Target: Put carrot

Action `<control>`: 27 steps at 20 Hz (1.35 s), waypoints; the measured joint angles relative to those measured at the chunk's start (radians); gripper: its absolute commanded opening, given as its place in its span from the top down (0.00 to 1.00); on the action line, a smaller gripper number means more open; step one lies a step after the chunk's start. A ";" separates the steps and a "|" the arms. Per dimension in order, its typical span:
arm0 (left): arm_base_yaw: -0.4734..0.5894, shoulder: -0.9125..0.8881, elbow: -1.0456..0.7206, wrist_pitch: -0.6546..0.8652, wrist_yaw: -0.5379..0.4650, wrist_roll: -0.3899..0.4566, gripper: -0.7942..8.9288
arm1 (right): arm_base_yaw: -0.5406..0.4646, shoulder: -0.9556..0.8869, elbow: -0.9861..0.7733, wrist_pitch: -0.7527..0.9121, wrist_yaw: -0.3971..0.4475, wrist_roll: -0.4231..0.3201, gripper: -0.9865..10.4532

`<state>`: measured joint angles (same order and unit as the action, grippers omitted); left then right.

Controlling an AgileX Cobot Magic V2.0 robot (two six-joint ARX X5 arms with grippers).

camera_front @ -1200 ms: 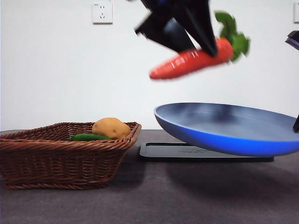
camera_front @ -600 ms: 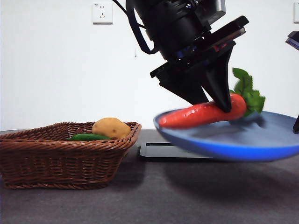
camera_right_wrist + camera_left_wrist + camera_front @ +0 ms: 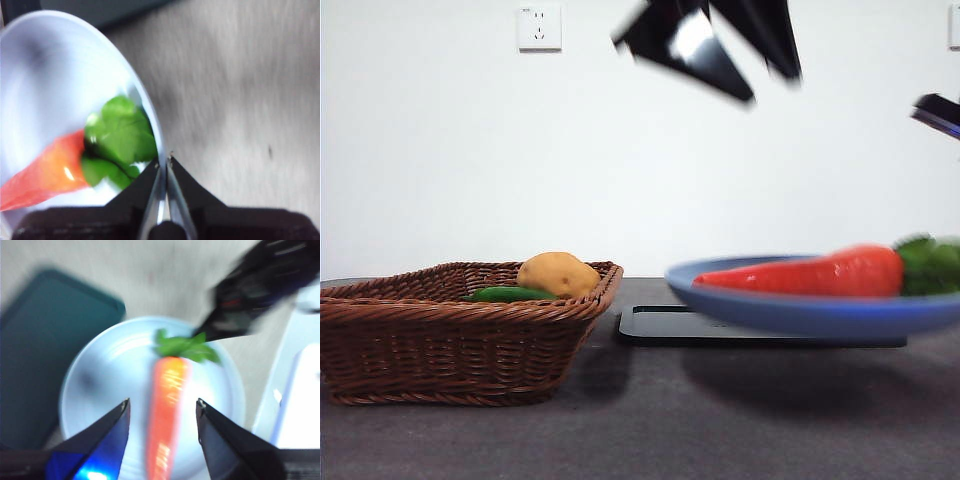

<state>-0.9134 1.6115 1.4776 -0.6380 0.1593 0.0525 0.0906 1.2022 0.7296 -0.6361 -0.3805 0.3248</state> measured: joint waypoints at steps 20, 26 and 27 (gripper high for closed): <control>0.001 -0.230 0.000 -0.235 0.000 0.000 0.68 | -0.018 0.774 0.647 0.029 0.015 -0.038 0.76; 0.003 -0.229 0.000 -0.109 -0.082 0.033 0.68 | -0.025 0.682 0.646 -0.035 0.025 -0.053 0.75; 0.003 -0.229 0.000 -0.053 -0.152 0.039 0.68 | -0.025 0.623 0.646 -0.065 0.041 -0.057 0.75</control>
<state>-0.9100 1.3827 1.4776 -0.6907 0.0071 0.0910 0.0658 1.8256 1.3758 -0.7013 -0.3393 0.2680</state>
